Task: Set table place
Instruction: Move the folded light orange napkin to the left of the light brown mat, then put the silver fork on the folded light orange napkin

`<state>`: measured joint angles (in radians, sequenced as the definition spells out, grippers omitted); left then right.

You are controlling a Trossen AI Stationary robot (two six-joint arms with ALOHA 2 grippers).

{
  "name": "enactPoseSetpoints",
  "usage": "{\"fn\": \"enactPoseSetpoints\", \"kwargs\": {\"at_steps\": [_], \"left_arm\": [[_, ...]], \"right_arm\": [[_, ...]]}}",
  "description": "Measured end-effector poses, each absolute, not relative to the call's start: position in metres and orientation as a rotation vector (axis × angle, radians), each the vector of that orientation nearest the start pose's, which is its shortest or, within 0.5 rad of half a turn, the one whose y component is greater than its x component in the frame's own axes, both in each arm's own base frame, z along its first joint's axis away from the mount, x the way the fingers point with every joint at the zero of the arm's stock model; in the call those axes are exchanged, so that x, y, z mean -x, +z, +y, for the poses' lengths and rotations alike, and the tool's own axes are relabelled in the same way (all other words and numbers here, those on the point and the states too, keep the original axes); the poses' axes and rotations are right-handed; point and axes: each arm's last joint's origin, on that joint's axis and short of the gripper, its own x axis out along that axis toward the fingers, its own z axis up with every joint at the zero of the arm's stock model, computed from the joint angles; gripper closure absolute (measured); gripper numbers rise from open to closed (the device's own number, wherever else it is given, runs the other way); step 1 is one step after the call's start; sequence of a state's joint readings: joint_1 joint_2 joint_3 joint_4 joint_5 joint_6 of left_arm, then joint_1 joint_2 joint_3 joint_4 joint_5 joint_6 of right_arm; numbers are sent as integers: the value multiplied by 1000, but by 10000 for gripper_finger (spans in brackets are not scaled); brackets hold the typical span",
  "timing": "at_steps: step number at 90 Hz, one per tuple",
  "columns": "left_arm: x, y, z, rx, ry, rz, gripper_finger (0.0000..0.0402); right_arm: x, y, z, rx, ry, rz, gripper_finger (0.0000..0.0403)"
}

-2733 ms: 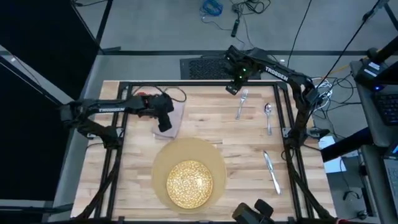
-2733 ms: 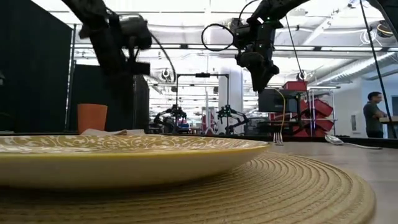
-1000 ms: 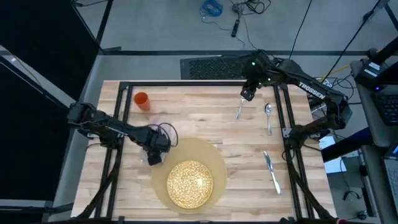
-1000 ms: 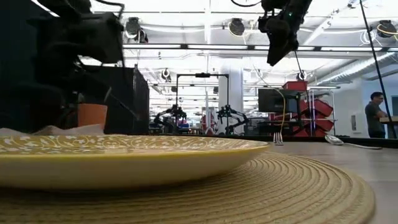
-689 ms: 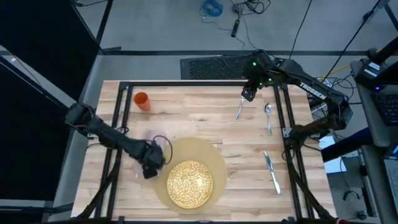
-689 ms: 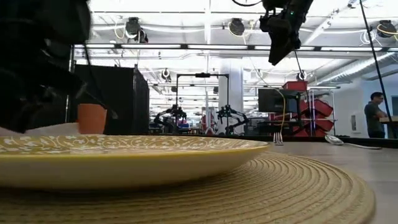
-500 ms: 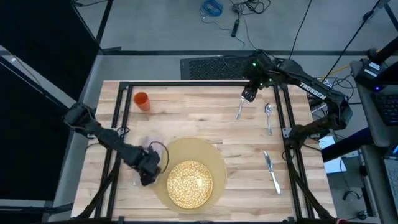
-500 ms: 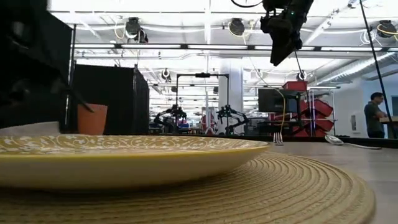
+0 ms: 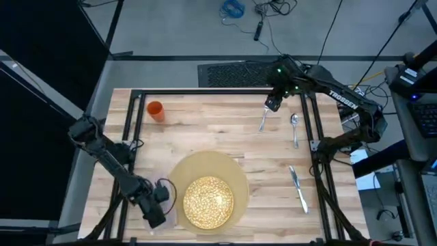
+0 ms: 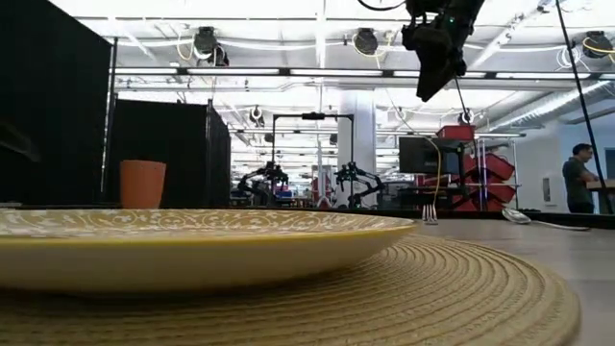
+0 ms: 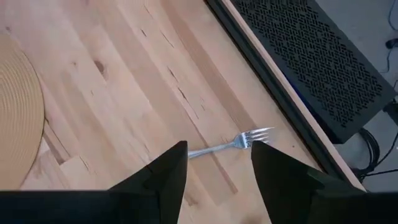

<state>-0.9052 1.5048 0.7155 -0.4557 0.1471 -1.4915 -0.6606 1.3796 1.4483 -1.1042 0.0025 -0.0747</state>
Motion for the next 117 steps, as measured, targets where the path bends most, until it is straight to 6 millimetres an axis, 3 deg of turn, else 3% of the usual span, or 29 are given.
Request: {"fn": "enactPoseSetpoints", "kwargs": {"at_steps": [23,56,79,117], "left_arm": [[-135,141,-205,682,211,1571,266],[-131,144,-201,519,147,1662,266],[-131,146,-202,518,135,1660,266],[-137,179,-201,570,54,1643,265]], "right_arm": [[-205,356,-159,-282,-563,1013,238],[-205,356,-159,-284,-564,1012,238],[-206,357,-159,-280,-563,1006,238],[-207,358,-160,-275,-567,986,238]]}}
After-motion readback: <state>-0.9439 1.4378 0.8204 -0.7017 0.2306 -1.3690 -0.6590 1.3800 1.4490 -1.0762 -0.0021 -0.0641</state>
